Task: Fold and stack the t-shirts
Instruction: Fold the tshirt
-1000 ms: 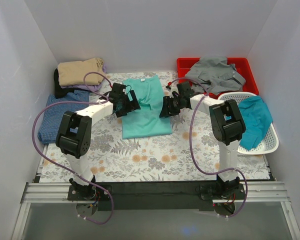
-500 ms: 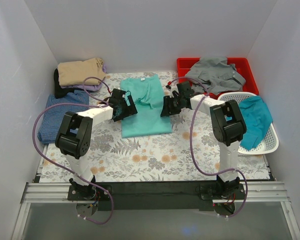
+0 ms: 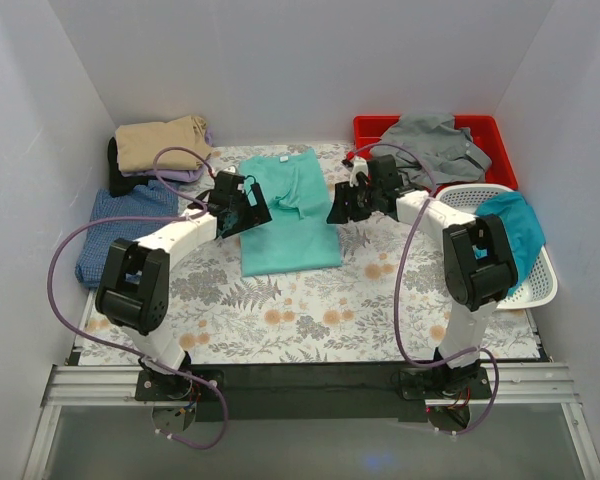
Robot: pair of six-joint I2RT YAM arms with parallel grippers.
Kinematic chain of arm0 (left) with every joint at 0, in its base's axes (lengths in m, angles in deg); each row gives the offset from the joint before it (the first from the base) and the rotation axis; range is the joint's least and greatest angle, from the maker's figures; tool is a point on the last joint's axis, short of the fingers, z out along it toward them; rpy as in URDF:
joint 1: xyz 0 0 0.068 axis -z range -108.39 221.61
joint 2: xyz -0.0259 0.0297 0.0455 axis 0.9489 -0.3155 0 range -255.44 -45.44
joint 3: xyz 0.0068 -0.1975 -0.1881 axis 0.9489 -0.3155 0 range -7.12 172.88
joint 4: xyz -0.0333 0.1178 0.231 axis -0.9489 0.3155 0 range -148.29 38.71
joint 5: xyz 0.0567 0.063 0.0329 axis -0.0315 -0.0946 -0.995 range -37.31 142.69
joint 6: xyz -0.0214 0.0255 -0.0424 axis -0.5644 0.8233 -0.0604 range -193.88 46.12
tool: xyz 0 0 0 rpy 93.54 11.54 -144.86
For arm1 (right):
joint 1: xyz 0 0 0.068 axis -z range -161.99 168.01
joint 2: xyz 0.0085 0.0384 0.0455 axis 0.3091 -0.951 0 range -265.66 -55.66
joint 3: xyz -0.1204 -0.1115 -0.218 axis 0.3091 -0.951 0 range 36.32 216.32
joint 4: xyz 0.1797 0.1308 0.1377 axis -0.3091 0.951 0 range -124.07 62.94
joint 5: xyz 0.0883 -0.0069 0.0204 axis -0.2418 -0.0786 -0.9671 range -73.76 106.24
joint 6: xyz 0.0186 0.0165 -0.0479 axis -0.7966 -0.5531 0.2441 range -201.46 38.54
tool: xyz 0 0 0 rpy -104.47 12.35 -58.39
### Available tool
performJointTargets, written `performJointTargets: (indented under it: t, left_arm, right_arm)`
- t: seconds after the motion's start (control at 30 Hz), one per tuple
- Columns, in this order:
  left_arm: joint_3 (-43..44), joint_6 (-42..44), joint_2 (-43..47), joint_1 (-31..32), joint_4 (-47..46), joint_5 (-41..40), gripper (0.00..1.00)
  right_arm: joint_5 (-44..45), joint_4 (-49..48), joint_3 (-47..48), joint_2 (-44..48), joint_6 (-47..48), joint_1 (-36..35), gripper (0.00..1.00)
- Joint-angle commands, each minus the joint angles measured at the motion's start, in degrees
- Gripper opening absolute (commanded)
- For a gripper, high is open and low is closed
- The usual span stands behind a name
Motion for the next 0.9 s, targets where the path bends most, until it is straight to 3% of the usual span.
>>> performJointTargets:
  t: [0.0,0.3,0.4,0.6,0.87]
  left_arm:
    - [-1.6,-1.5,6.7,-0.4,4.8,-3.6,0.92]
    - [-20.4,-9.2,18.5,-0.5,3.4,-4.2,0.93]
    - [-25.3,-9.6,21.8,-0.5,-0.6,-0.1,0.93]
    - [-29.2,-9.6,22.1,-0.5,-6.6,8.3,0.93]
    - [-31.7,-9.4,19.6,-0.7,-14.0,11.4,0.94]
  right_arm:
    - [-0.6,-0.9,-4.6,3.7,-1.2,0.7,0.57]
    - [-3.4,-3.0,-17.6,11.0,-3.2,1.6,0.57]
    - [-4.2,-3.9,-20.1,11.8,-3.9,1.7,0.57]
    - [-6.7,-8.3,-23.3,11.3,-7.1,2.0,0.57]
    - [-8.7,-14.1,-25.1,8.1,-11.3,2.7,0.56]
